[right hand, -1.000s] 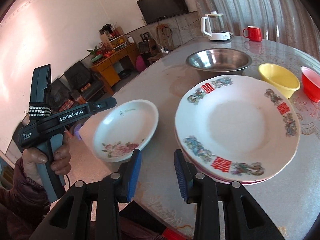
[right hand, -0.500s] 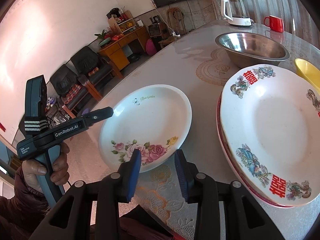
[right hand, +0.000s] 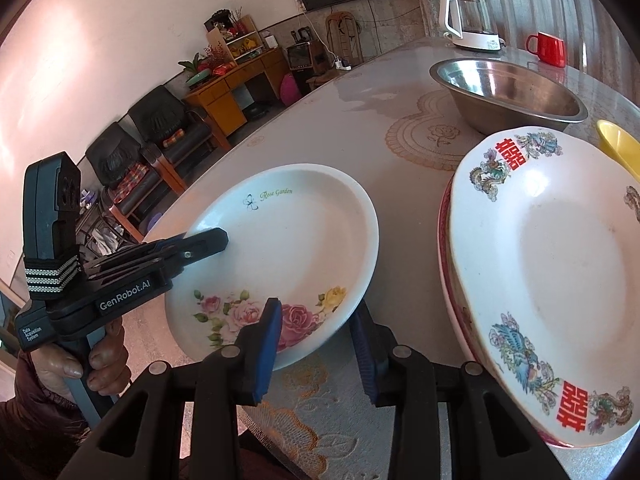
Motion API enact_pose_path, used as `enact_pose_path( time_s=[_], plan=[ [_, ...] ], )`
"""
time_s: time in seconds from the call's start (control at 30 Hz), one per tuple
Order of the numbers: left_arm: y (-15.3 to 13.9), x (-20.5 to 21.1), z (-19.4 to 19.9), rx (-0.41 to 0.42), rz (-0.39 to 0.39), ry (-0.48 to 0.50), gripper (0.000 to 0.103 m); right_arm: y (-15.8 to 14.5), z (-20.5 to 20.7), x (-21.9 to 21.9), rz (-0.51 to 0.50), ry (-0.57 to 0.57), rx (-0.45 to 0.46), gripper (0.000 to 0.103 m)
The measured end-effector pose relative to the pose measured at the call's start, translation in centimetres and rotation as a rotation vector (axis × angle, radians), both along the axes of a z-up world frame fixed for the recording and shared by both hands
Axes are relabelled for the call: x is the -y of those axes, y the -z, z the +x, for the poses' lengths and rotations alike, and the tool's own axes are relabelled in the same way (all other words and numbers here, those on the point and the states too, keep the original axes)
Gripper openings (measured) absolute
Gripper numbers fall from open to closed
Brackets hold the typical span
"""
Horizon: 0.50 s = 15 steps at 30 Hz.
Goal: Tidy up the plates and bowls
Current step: 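Close the left gripper on the pink-rose plate rim and lift it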
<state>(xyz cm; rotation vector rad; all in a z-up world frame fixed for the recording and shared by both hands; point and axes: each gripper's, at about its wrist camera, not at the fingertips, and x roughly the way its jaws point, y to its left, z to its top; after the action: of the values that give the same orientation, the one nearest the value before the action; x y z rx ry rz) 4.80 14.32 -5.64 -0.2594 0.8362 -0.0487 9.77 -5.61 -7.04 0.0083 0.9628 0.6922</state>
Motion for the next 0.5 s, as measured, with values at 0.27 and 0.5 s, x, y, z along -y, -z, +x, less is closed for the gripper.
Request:
enact_pose_path(
  time_s=[0.27,0.5],
  plan=[
    [0.12,-0.50,-0.53,0.021,-0.086,-0.019,0.020,-0.27,-0.21,-0.48,-0.026,0.017,0.026,0.034],
    [-0.27,-0.27,-0.64,0.043,-0.115,-0.025,0.020,-0.72,-0.18,-0.33,0.000,0.033,0.032,0.034]
  ],
)
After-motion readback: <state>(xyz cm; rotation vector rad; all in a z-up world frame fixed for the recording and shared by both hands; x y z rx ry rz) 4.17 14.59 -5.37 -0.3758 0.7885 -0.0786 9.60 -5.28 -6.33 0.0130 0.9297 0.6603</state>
